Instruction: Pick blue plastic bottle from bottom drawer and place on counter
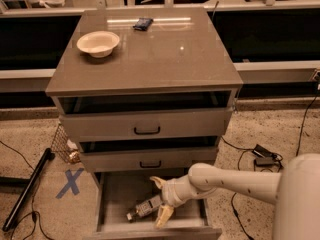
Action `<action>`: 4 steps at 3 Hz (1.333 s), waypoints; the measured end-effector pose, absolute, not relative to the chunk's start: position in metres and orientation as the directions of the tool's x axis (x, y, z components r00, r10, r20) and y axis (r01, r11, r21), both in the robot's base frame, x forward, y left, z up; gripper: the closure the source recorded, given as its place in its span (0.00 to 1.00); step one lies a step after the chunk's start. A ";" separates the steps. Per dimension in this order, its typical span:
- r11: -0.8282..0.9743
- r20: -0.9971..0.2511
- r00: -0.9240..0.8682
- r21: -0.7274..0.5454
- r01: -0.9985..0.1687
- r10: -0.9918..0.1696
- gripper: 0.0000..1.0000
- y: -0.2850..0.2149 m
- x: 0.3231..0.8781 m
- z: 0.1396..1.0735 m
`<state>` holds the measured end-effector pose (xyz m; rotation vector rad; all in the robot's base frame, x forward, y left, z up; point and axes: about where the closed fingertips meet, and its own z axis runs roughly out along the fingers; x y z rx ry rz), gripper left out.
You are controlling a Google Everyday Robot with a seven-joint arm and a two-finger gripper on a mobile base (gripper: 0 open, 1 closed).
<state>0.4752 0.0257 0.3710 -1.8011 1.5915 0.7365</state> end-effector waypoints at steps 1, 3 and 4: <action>-0.019 -0.703 0.059 -0.064 -0.998 -0.708 0.00 0.029 0.487 0.319; -0.045 -0.719 0.092 -0.085 -0.995 -0.689 0.00 0.036 0.496 0.307; -0.089 -0.735 0.162 -0.138 -0.986 -0.658 0.00 0.047 0.513 0.288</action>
Offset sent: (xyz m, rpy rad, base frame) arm 0.0073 0.0023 -0.0427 -0.0596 0.0220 -0.0511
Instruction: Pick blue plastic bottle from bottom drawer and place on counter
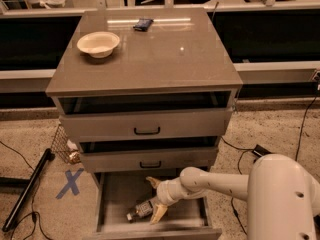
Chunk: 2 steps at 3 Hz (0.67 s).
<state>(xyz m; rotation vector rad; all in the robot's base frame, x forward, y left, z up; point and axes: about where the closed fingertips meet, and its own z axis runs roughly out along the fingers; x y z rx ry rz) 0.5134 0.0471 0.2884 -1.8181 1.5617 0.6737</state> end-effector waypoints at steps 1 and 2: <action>-0.111 -0.730 0.196 -0.164 -0.980 -0.655 0.00 0.054 0.531 0.265; -0.135 -0.701 0.225 -0.182 -0.974 -0.677 0.00 0.061 0.548 0.243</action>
Offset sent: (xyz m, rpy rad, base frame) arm 0.0601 0.0226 -0.0725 -0.0920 -0.0832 0.0634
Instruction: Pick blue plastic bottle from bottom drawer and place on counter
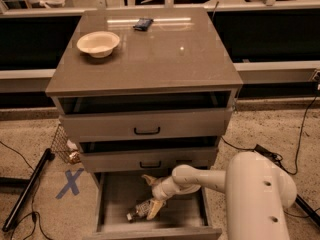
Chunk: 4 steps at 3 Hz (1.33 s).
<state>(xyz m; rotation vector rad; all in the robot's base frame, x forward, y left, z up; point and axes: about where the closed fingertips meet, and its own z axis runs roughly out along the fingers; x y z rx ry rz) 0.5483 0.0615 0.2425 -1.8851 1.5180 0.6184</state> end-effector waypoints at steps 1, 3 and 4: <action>-0.176 -0.679 0.248 -0.175 -0.969 -0.691 0.00 0.068 0.556 0.215; -0.215 -0.658 0.278 -0.178 -0.960 -0.699 0.00 0.071 0.562 0.179; -0.242 -0.624 0.294 -0.170 -0.955 -0.724 0.00 0.073 0.564 0.161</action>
Offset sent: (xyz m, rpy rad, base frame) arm 0.0170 0.0053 -0.0727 -0.0444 -0.0091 0.0855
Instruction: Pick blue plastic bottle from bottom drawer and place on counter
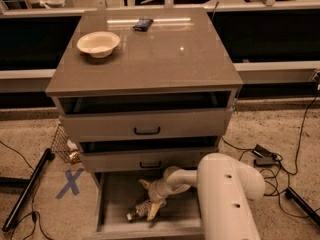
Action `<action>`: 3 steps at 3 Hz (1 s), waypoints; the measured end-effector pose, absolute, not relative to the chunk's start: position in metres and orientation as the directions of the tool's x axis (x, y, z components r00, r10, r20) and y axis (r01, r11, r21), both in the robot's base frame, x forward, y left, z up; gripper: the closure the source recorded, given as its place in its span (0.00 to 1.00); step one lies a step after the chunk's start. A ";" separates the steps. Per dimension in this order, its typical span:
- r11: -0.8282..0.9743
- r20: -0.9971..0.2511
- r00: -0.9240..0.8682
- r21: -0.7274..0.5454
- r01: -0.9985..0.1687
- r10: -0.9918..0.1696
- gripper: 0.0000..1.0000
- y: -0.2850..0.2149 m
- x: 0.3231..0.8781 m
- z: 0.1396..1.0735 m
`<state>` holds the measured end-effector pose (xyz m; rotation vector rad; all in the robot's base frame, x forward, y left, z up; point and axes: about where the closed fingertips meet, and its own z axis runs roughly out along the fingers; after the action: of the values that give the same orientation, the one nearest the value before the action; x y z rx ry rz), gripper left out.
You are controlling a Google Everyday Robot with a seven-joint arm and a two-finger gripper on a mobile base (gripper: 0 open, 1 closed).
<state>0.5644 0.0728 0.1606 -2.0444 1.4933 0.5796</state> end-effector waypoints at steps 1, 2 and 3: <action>-0.257 -0.588 0.294 -0.147 -0.955 -0.753 0.00 0.064 0.562 0.143; -0.248 -0.588 0.279 -0.134 -0.959 -0.760 0.15 0.053 0.559 0.132; -0.245 -0.594 0.265 -0.117 -0.962 -0.759 0.37 0.046 0.557 0.122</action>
Offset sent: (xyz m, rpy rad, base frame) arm -0.0033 -0.0385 -0.0376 -0.0607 0.0291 -0.0244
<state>0.5569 0.0461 0.1223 -2.0809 1.5538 0.5872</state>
